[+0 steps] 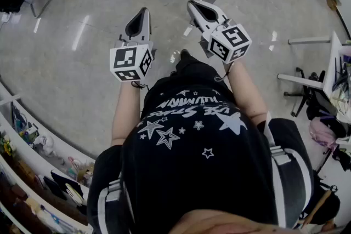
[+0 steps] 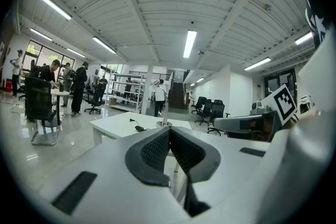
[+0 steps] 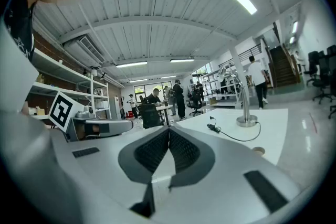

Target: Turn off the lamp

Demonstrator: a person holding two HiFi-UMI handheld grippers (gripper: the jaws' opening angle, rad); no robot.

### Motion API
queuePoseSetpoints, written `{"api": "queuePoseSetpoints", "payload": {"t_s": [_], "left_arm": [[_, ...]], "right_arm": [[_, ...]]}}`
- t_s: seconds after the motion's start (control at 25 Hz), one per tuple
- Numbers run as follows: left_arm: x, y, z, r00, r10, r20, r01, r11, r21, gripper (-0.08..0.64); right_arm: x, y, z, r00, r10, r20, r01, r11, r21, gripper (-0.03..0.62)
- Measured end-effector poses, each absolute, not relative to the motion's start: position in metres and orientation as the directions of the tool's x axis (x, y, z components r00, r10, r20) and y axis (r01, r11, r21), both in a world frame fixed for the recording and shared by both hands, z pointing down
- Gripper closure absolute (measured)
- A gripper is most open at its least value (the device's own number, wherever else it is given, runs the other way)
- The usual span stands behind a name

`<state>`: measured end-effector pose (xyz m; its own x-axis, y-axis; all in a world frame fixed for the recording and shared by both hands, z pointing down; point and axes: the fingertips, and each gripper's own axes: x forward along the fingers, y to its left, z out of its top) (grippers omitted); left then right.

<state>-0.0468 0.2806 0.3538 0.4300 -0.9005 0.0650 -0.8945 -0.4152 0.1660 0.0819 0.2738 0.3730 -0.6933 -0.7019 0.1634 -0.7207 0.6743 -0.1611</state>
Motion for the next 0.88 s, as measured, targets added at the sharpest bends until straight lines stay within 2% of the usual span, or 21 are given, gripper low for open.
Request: {"api": "queuePoseSetpoints", "payload": {"t_s": [0.36,0.88], "left_arm": [[-0.048,0.246,0.365,0.410,-0.905,0.108,-0.907,-0.392,0.154,0.551],[-0.046,0.136,0.362,0.386,-0.909,0.157,-0.920,-0.368,0.135,0.551]], "right_arm": [[0.090,0.220,0.380,-0.691,-0.709,0.141,-0.721,0.660,-0.211,0.586],[0.093,0.100,0.379,-0.714,-0.688,0.128,-0.695,0.676,-0.246,0.586]]}}
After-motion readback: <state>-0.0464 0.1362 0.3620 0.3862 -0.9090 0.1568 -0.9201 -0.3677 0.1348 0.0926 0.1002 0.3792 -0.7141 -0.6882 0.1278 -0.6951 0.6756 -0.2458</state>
